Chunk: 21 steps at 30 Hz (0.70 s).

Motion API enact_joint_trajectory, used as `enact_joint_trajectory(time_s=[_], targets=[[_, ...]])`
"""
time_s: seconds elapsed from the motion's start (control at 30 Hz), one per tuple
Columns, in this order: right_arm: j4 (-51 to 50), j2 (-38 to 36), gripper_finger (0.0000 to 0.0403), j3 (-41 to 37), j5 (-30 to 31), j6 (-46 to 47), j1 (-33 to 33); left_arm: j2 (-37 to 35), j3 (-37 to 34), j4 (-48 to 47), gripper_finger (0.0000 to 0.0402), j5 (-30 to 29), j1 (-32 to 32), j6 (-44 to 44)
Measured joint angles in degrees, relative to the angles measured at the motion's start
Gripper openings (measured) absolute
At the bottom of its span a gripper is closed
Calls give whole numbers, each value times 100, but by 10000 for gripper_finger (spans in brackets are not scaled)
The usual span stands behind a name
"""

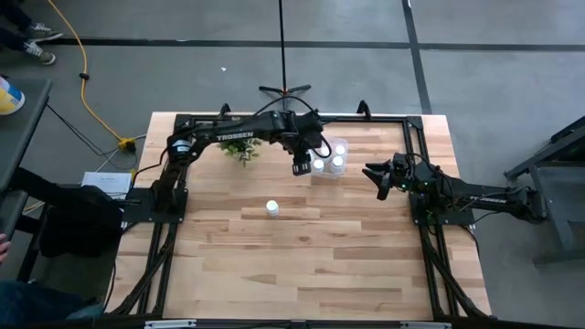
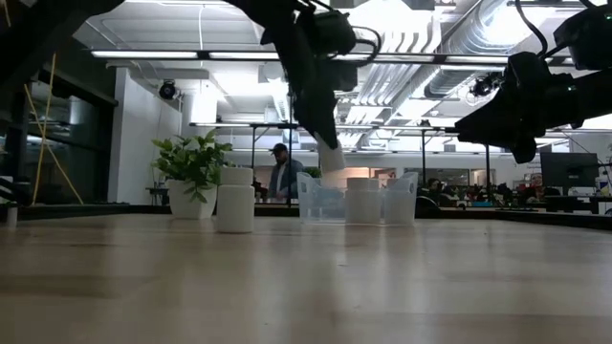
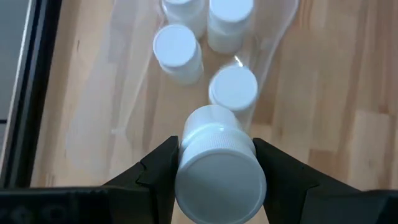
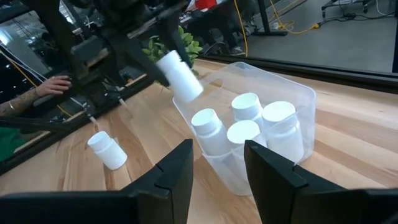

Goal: Pick and place pill bottles into a basket
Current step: Put the white pill bottle into the transparent container

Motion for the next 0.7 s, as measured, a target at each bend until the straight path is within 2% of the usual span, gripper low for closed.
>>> enact_joint_trajectory(time_s=[0.7], targets=[[-16, 8, 134, 0, 0, -2, 0, 349, -4, -119, 211, 5, 0, 5]])
